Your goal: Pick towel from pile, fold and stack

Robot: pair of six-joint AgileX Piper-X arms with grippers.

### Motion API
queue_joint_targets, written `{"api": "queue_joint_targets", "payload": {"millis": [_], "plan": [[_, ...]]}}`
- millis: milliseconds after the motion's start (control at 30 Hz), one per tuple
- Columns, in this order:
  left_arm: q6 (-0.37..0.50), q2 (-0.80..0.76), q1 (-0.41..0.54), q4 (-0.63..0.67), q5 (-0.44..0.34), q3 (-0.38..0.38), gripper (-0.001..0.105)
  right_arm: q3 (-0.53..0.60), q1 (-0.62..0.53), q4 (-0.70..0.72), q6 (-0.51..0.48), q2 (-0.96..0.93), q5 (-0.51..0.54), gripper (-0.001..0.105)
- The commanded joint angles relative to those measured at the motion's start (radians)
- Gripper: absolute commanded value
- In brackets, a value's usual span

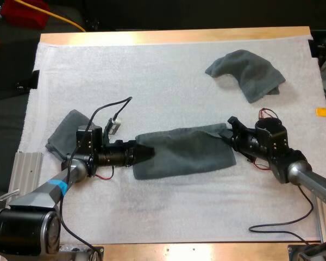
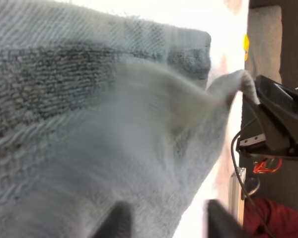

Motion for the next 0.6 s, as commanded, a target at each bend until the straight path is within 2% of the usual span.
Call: {"api": "queue_joint_targets", "payload": {"millis": [0, 33, 133, 167, 233, 333, 567], "plan": [[0.001, -0.007, 0.0, -0.02, 0.023, 0.001, 0.066, -0.005, -0.006, -0.006, -0.012, 0.004, -0.002, 0.027], [0.001, -0.007, 0.0, -0.03, 0.047, 0.001, 0.073, -0.005, -0.006, -0.01, -0.013, 0.004, -0.005, 0.038], [-0.027, -0.007, 0.0, -0.082, 0.125, 0.001, 0.068, -0.005, -0.006, -0.066, -0.067, 0.004, -0.031, 0.063], [-0.044, -0.009, 0.0, -0.1, 0.143, 0.001, 0.067, -0.005, -0.006, -0.087, -0.086, 0.004, -0.046, 0.066], [-0.076, -0.025, 0.0, -0.134, 0.172, 0.001, 0.067, -0.005, -0.006, -0.175, -0.127, 0.004, -0.112, 0.068], [-0.084, -0.071, 0.0, -0.14, 0.181, 0.001, 0.067, -0.005, -0.006, -0.279, -0.133, -0.006, -0.186, 0.068], [-0.097, -0.248, 0.0, -0.138, 0.174, 0.001, 0.067, -0.005, -0.006, -0.219, -0.157, -0.088, -0.198, 0.068]]}}
